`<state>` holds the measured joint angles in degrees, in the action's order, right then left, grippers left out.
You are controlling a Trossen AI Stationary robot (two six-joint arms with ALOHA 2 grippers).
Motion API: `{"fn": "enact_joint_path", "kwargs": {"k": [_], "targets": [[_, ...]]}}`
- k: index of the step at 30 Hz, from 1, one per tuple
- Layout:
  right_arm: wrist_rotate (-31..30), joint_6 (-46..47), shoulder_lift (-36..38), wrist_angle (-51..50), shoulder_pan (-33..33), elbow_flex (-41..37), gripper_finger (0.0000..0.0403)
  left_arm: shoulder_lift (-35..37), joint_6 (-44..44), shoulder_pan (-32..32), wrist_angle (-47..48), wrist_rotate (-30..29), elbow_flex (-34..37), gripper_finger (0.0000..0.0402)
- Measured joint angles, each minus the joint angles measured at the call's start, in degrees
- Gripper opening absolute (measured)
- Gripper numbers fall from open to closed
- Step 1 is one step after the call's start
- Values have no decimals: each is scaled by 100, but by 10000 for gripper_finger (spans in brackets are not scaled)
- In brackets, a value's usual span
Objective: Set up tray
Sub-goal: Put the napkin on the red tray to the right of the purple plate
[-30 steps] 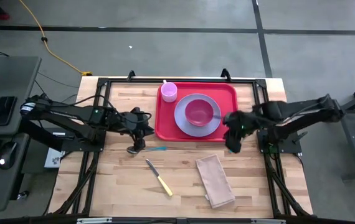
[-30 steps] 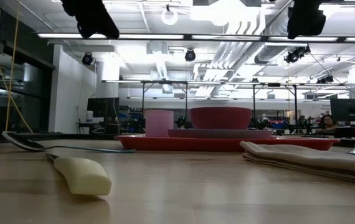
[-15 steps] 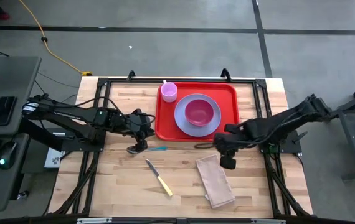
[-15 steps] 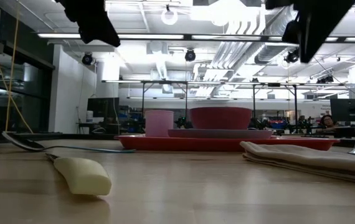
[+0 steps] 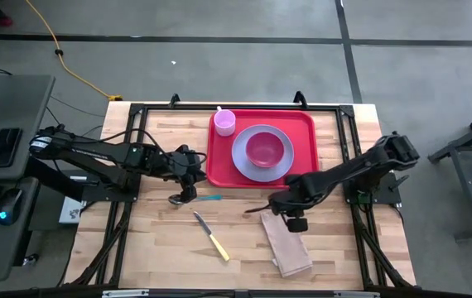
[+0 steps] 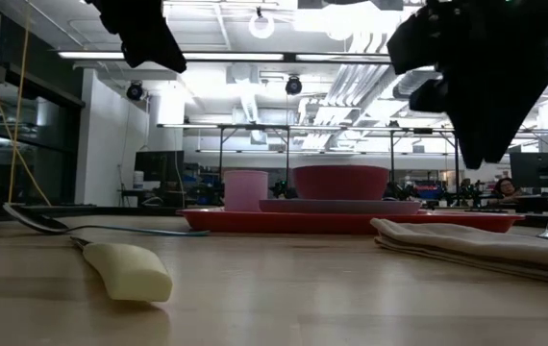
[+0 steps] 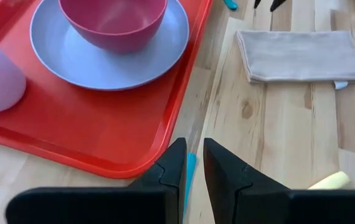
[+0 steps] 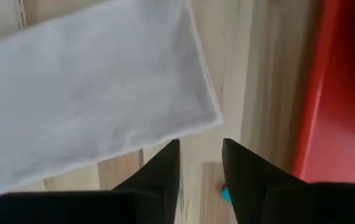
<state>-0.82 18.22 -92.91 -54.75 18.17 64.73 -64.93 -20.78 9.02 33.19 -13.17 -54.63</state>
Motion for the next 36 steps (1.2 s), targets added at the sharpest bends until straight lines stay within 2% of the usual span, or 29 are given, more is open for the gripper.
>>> {"fn": "enact_joint_path", "kwargs": {"k": [9,24,36], "targets": [[33,-642,-163,388,-36,0,151,0,10,0,0,2,0,85],[453,-974,-333,604,-175,0,159,0,96,0,130,33,0,85],[268,-1123,-1004,799,-173,0,169,0,96,0,127,68,0,85]]}}
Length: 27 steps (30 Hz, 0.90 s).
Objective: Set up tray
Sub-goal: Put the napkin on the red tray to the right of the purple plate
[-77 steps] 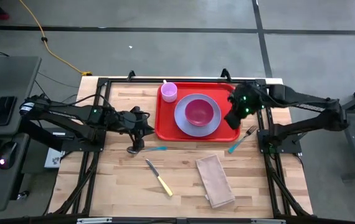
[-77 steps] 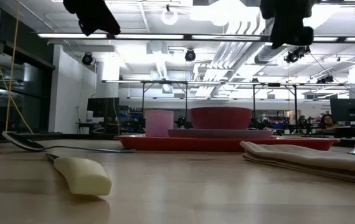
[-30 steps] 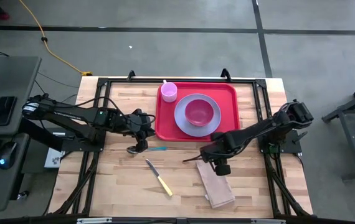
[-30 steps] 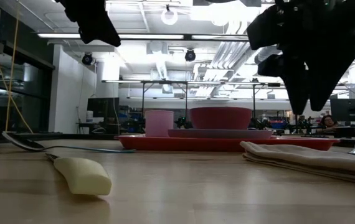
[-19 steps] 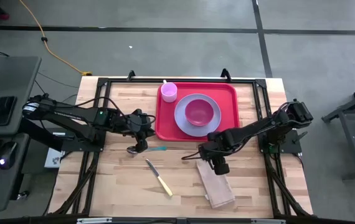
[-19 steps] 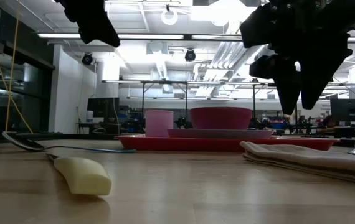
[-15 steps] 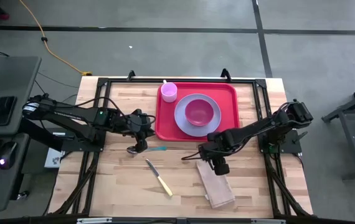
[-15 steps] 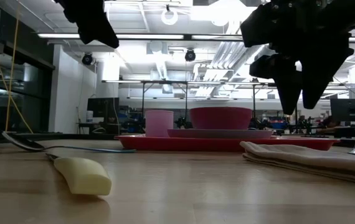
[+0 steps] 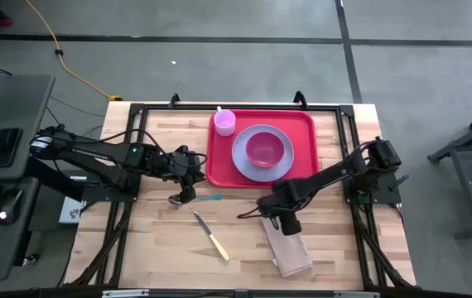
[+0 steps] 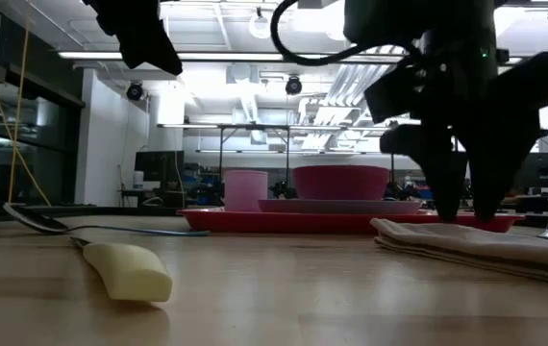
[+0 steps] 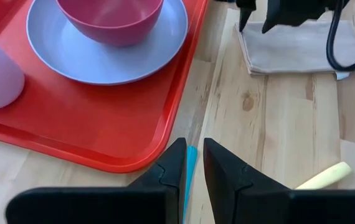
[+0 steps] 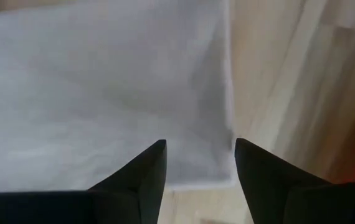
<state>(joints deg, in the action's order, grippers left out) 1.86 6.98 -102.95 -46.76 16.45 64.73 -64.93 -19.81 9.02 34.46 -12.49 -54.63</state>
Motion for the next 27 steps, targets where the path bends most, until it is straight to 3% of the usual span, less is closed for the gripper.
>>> {"fn": "enact_joint_path", "kwargs": {"k": [12,27], "targets": [[171,38,-475,157,0,32,160,0,0,0,0,195,0,85],[247,417,-495,103,-48,13,37,0,0,2,0,267,0,85]]}}
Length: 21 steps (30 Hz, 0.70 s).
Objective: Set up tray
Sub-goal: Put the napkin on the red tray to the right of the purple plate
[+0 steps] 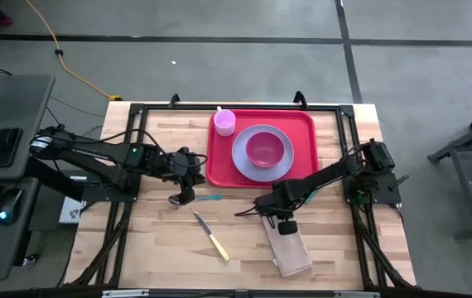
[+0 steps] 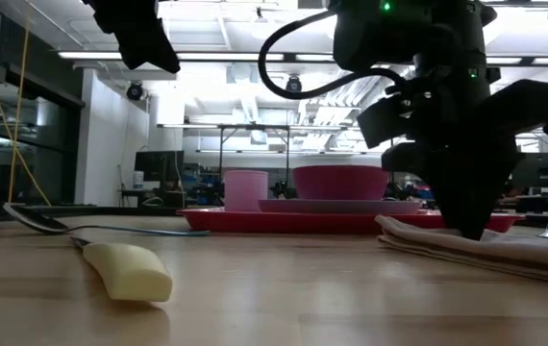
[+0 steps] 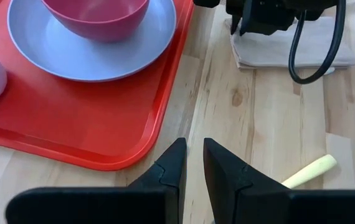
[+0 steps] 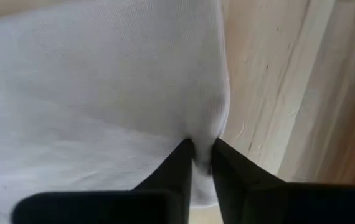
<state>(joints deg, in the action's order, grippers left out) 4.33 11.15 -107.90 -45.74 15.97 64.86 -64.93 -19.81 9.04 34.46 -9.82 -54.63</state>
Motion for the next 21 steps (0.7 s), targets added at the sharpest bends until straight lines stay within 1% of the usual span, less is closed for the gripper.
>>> {"fn": "enact_joint_path", "kwargs": {"k": [3,5,13,21], "targets": [[55,59,-2,0,0,-4,11,0,0,0,2,2,0,85],[54,70,-2,0,0,-4,4,0,0,0,0,2,0,85],[33,553,-10,-218,-33,-3,2,0,0,0,0,0,0,85],[60,722,16,-500,-20,-15,1,0,0,0,0,0,0,85]]}}
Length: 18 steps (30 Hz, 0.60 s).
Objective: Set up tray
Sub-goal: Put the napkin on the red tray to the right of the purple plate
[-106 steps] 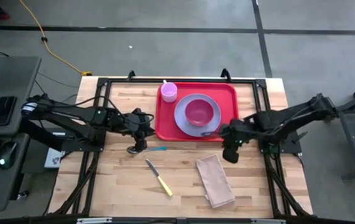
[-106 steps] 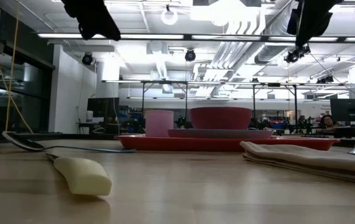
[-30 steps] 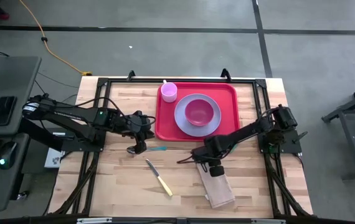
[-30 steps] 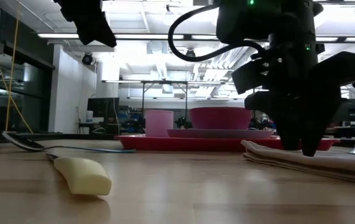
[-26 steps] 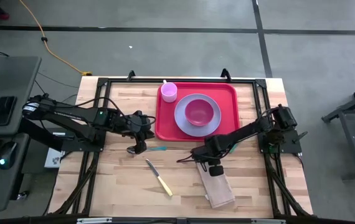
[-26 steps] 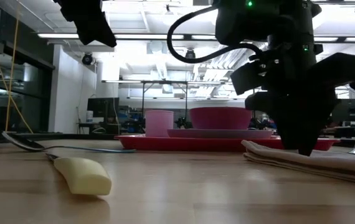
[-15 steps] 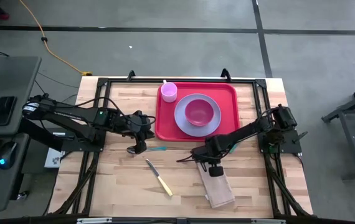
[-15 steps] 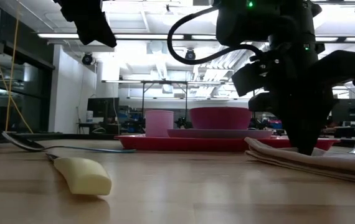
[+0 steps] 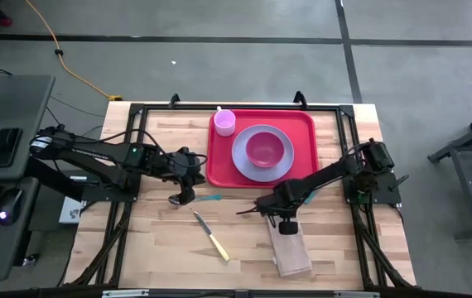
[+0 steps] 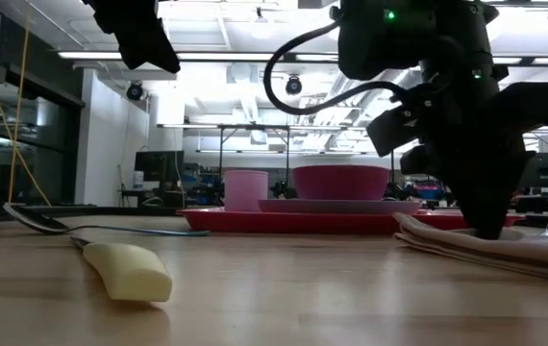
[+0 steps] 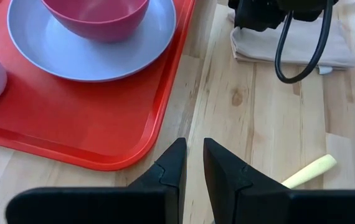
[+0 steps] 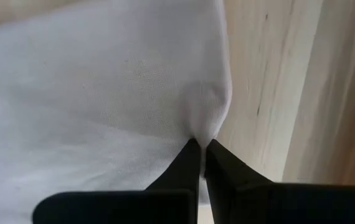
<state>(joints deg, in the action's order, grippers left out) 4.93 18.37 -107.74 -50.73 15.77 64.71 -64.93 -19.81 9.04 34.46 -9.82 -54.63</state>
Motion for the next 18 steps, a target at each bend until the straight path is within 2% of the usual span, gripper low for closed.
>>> {"fn": "enact_joint_path", "kwargs": {"k": [7,18], "targets": [[-457,212,427,-393,5,-32,0,2,4,0,2,-4,0,85],[-690,597,1034,-1040,88,-9,0,2,46,0,0,-37,0,85]]}}
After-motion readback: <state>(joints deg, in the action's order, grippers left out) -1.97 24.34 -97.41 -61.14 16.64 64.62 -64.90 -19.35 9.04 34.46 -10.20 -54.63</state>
